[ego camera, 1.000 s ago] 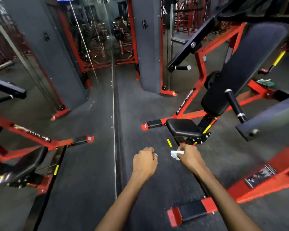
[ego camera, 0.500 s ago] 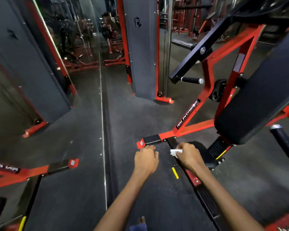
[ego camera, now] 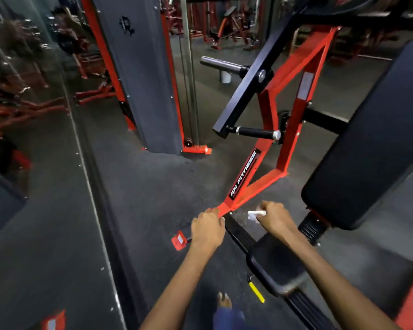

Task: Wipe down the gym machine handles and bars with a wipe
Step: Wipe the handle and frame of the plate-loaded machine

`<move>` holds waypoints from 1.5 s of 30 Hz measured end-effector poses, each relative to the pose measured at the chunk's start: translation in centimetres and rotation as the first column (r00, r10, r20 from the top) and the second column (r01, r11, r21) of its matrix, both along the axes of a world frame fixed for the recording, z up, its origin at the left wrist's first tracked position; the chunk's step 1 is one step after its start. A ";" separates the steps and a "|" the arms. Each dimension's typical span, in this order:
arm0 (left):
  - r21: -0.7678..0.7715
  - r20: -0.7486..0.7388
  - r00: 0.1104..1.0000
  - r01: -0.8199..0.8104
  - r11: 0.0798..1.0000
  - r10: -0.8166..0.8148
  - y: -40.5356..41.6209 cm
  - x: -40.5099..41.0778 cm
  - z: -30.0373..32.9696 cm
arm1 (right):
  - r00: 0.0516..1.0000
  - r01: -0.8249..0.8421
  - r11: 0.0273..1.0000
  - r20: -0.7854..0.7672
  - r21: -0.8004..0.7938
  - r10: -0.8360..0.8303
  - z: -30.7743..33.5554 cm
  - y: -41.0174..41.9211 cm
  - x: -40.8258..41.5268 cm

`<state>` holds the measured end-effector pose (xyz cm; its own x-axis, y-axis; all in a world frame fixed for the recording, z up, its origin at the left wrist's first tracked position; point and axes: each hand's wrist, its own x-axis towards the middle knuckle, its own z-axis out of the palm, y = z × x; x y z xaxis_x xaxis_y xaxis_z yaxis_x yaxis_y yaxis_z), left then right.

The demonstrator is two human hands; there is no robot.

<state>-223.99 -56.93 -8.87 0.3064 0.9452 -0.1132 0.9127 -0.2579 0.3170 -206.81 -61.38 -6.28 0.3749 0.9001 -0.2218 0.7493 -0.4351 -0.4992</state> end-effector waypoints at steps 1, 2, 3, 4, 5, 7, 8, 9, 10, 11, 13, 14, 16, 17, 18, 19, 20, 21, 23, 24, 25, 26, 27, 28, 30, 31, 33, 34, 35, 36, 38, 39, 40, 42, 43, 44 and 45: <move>-0.005 0.008 1.000 0.009 1.000 -0.009 2.2 0.3 -0.6 | 0.999 0.025 1.000 -0.036 0.015 -0.025 -0.8 2.1 0.4; -0.005 0.011 1.000 0.026 1.000 -0.026 4.7 0.9 -1.2 | 0.997 0.049 0.998 -0.063 0.027 -0.047 -1.5 4.4 0.9; -0.008 0.009 0.999 0.045 0.999 -0.045 6.5 1.2 -1.5 | 0.994 0.065 0.997 -0.093 0.035 -0.062 -1.9 6.1 1.1; -0.022 0.003 0.998 0.061 0.998 -0.061 7.8 1.5 -1.7 | 0.990 0.084 0.995 -0.120 0.052 -0.077 -2.3 7.4 1.2; -0.038 0.003 0.996 0.086 0.996 -0.085 10.2 2.3 -2.1 | 0.983 0.117 0.989 -0.154 0.085 -0.103 -2.8 9.8 1.8; -0.067 -0.008 0.991 0.130 0.989 -0.131 14.5 3.8 -2.3 | 0.969 0.182 0.966 -0.201 0.182 -0.145 -3.2 13.7 2.9; -0.064 -0.012 0.988 0.154 0.986 -0.155 17.1 4.6 -2.1 | 0.962 0.219 0.948 -0.212 0.233 -0.170 -3.2 15.9 3.7; -0.049 -0.015 0.984 0.179 0.983 -0.179 19.4 5.5 -1.7 | 0.955 0.254 0.927 -0.224 0.276 -0.195 -3.0 17.8 4.6; -0.025 -0.012 0.979 0.204 0.979 -0.204 21.9 6.4 -1.4 | 0.950 0.281 0.908 -0.224 0.309 -0.218 -2.8 19.8 5.6; 0.004 -0.002 0.974 0.225 0.974 -0.225 24.4 7.3 -1.0 | 0.946 0.303 0.895 -0.216 0.326 -0.242 -2.5 21.7 6.5; 0.055 0.039 0.966 0.253 0.966 -0.255 28.6 8.9 -0.7 | 0.936 0.341 0.881 -0.206 0.328 -0.285 -2.0 24.9 7.9; 0.081 0.070 0.961 0.262 0.962 -0.268 30.5 9.6 -0.7 | 0.928 0.363 0.871 -0.212 0.332 -0.306 -1.9 26.5 8.5; 0.131 0.146 0.946 0.271 0.954 -0.289 34.2 11.4 -1.3 | 0.912 0.403 0.848 -0.234 0.346 -0.338 -2.2 29.4 9.7; 0.158 0.175 0.938 0.273 0.949 -0.299 35.6 12.2 -1.5 | 0.910 0.409 0.841 -0.227 0.354 -0.346 -2.5 30.3 10.1; 0.201 0.205 0.924 0.284 0.937 -0.324 37.4 13.3 -1.8 | 0.908 0.417 0.839 -0.208 0.348 -0.365 -2.9 31.3 10.7; 0.260 0.231 0.904 0.299 0.918 -0.360 39.1 14.3 -2.1 | 0.901 0.432 0.836 -0.191 0.337 -0.389 -3.3 32.2 11.3; 0.321 0.246 0.880 0.322 0.891 -0.407 40.9 15.4 -2.4 | 0.892 0.453 0.832 -0.176 0.322 -0.417 -3.6 32.8 11.8; 0.363 0.249 0.857 0.350 0.863 -0.452 42.7 16.5 -2.6 | 0.883 0.470 0.825 -0.160 0.314 -0.442 -3.8 33.3 12.1; 0.390 0.249 0.817 0.407 0.826 -0.520 46.0 18.5 -2.5 | 0.852 0.519 0.775 -0.142 0.361 -0.504 -3.7 34.0 12.6; 0.402 0.243 0.797 0.435 0.805 -0.552 47.6 19.4 -2.2 | 0.823 0.552 0.722 -0.137 0.417 -0.551 -3.5 34.3 12.6; 0.428 0.226 0.779 0.460 0.778 -0.585 49.3 20.3 -1.9 | 0.792 0.571 0.656 -0.120 0.494 -0.599 -3.2 34.7 12.7; 0.448 0.198 0.765 0.485 0.751 -0.613 51.1 21.1 -1.6 | 0.762 0.571 0.600 -0.090 0.559 -0.641 -3.0 35.1 13.0; 0.465 0.163 0.757 0.507 0.726 -0.633 52.6 21.8 -1.5 | 0.745 0.555 0.579 -0.045 0.597 -0.666 -3.0 35.4 13.3; 0.469 0.131 0.748 0.532 0.705 -0.651 54.2 22.4 -1.5 | 0.732 0.535 0.592 0.019 0.603 -0.681 -3.3 35.9 13.9; 0.474 0.087 0.715 0.583 0.660 -0.694 56.8 23.2 -2.4 | 0.708 0.498 0.687 0.209 0.530 -0.675 -4.4 36.8 14.8; 0.482 0.063 0.695 0.607 0.632 -0.716 57.8 23.4 -3.0 | 0.684 0.493 0.725 0.302 0.480 -0.665 -5.2 37.2 15.1; 0.496 0.014 0.663 0.645 0.581 -0.748 58.6 23.5 -4.2 | 0.637 0.513 0.750 0.401 0.418 -0.659 -6.7 37.5 15.0; 0.502 0.000 0.653 0.655 0.565 -0.757 58.8 23.5 -4.6 | 0.624 0.528 0.745 0.408 0.407 -0.666 -7.3 37.6 14.7; 0.511 -0.003 0.649 0.655 0.556 -0.761 58.9 23.5 -4.8 | 0.611 0.546 0.732 0.404 0.408 -0.681 -7.8 37.8 14.4; 0.524 -0.002 0.649 0.648 0.553 -0.760 58.9 23.5 -4.9 | 0.600 0.562 0.718 0.395 0.410 -0.695 -8.2 38.0 14.0; 0.552 0.007 0.654 0.628 0.549 -0.756 58.9 23.7 -5.0 | 0.591 0.581 0.701 0.377 0.414 -0.713 -8.9 39.0 13.3; 0.560 0.006 0.656 0.623 0.545 -0.755 58.9 23.7 -5.1 | 0.581 0.593 0.683 0.360 0.427 -0.730 -9.2 39.8 13.1; 0.568 0.005 0.655 0.620 0.541 -0.756 58.9 23.7 -5.2 | 0.563 0.610 0.658 0.343 0.442 -0.752 -9.5 40.7 12.8; 0.580 0.006 0.655 0.614 0.536 -0.756 58.9 23.6 -5.4 | 0.529 0.638 0.618 0.321 0.459 -0.785 -10.0 42.4 12.2; 0.584 0.009 0.653 0.611 0.534 -0.757 58.8 23.6 -5.4 | 0.523 0.642 0.610 0.318 0.464 -0.791 -10.2 43.2 11.7; 0.587 0.012 0.651 0.610 0.532 -0.759 58.9 23.6 -5.5 | 0.518 0.638 0.608 0.321 0.472 -0.793 -10.5 44.1 11.1; 0.592 0.017 0.647 0.607 0.529 -0.762 58.9 23.6 -5.5 | 0.525 0.625 0.617 0.328 0.479 -0.786 -10.8 45.1 10.4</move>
<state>-200.40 1.94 -14.38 0.8246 0.3091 0.4738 0.2882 -0.9502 0.1183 -196.37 -16.31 -17.09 0.8874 0.2710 0.3730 0.4100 -0.8339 -0.3696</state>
